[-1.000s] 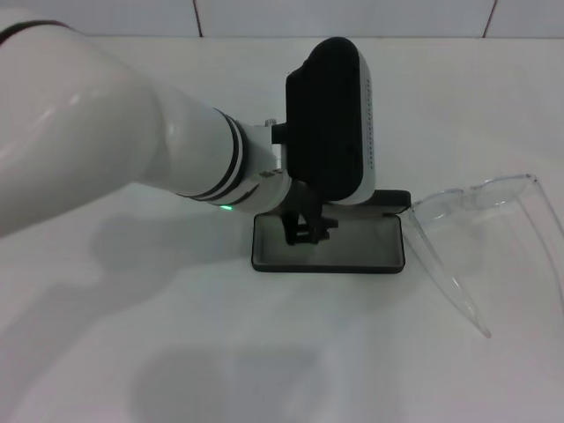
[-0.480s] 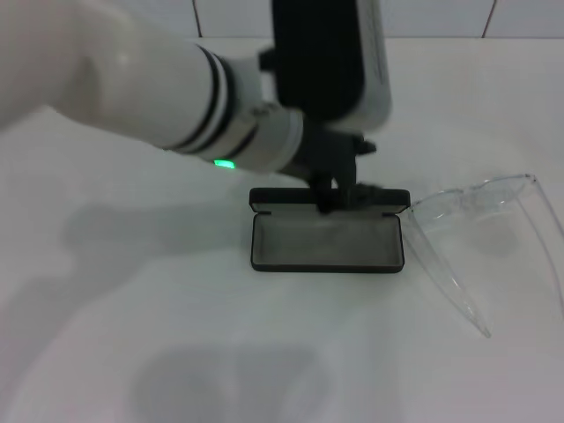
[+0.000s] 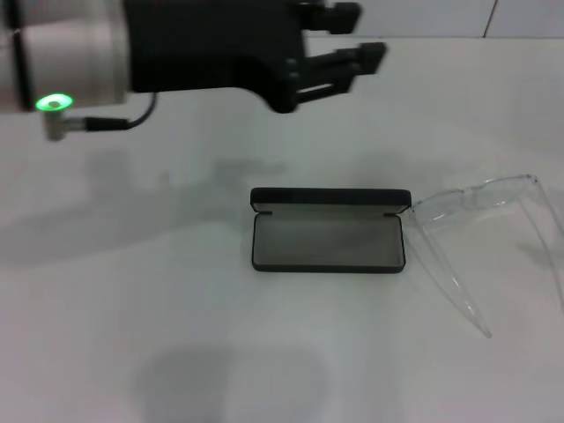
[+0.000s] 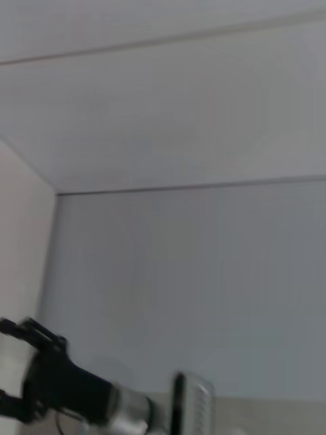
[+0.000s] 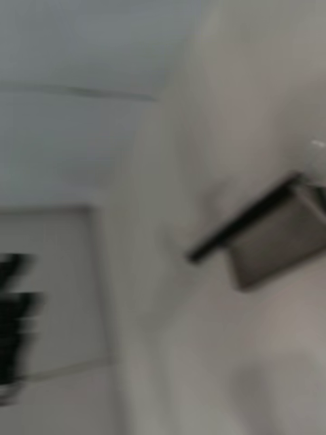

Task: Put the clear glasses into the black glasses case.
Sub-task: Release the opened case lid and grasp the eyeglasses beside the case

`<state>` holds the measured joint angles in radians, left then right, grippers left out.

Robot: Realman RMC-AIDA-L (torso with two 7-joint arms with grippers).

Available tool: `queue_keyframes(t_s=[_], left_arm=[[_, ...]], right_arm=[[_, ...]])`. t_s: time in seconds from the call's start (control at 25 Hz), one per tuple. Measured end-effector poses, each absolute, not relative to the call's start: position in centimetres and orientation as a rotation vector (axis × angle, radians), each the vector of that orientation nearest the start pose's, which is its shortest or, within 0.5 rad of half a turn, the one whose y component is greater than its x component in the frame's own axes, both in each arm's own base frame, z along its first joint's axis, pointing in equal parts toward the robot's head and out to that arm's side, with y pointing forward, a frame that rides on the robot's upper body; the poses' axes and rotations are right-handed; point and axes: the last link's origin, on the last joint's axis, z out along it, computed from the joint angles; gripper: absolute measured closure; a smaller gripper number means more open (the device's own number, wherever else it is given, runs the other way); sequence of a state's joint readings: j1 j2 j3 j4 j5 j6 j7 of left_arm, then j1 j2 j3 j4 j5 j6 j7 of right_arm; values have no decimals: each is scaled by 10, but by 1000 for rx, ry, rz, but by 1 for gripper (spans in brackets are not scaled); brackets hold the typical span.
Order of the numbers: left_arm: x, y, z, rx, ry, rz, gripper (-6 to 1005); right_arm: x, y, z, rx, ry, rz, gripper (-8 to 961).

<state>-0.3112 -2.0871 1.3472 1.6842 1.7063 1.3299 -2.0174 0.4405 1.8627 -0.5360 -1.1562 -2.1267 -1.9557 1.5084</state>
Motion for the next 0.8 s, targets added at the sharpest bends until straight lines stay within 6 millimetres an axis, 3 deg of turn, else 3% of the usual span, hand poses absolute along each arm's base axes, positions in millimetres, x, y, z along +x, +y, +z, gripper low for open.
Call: queue_keyframes(t_s=[0.12,0.32,0.4,0.56,0.64,0.72,0.8], left_arm=[[-103,305,54,-2713,-257,-800,573],[-124,308,49,-2705,-321,-889,607],[-133,311,48,-2690,-359,-936,637],[-154,314,46,-2666,-432,-959,674],[-159,314,45,-2665,-450,-966,680],[-164,313,42,-2669,-470,-989,686],[-165,311,41,-2677,-460,-998,686]], right_arm=[[249,333,173,-2827,311,42,159],[223,366,167,-2918,279,-255,159],[213,378,160,-2925,223,-328,219],[188,403,131,-2893,12,-428,321],[184,406,125,-2889,-22,-444,346],[171,413,96,-2904,-134,-471,370],[166,415,85,-2910,-178,-477,373]])
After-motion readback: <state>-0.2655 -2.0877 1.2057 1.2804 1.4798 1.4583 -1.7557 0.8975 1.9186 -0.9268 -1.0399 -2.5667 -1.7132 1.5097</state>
